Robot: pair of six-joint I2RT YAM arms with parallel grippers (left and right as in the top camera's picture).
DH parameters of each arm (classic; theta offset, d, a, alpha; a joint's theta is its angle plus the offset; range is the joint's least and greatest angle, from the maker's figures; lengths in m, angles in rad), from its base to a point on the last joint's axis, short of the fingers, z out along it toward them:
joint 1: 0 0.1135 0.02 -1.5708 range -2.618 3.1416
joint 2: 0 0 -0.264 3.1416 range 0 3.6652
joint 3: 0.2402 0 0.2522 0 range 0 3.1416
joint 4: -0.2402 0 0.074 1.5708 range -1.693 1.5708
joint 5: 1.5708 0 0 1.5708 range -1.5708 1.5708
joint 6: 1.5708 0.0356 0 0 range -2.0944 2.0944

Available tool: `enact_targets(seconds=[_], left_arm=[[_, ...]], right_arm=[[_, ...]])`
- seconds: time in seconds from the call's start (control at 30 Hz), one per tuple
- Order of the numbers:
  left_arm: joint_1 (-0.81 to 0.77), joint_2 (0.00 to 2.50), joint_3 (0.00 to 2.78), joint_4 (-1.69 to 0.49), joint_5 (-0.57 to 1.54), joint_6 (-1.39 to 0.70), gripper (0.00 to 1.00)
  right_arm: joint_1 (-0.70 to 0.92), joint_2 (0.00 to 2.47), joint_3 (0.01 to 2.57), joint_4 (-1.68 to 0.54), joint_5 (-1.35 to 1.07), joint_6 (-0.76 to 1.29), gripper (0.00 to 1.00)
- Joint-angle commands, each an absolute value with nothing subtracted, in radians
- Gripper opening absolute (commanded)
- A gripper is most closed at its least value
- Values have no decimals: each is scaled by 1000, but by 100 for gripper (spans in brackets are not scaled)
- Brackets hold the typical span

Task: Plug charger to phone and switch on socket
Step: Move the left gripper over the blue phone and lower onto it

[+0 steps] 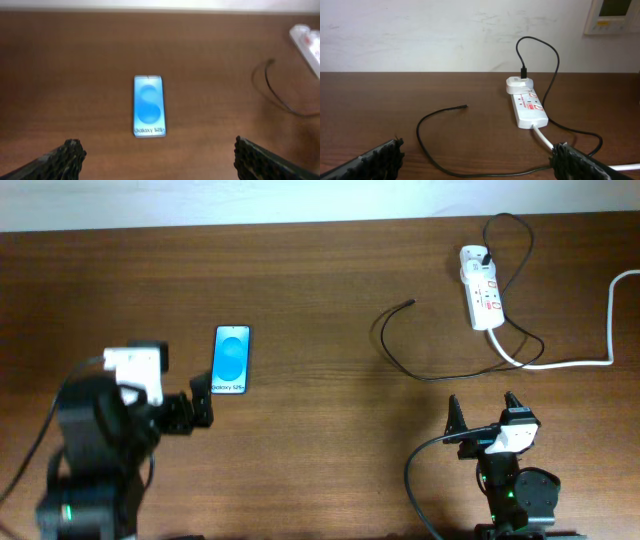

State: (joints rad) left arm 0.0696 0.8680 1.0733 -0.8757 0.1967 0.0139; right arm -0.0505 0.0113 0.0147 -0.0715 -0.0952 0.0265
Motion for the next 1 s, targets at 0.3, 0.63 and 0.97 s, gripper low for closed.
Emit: enact_targets(seconds=[0.3,0.63,0.97], left_arm=[[68,1346,1359,-993,292,8,99],[67,1559,1359,-950,292,18,99],[24,1707,1359,-869,229,111,99]], right_arm=[[-47,6,6,-71,-93,35,98],[-47,6,6,-71,-93,35,98],[-47,6,6,-71,-93,35,98]])
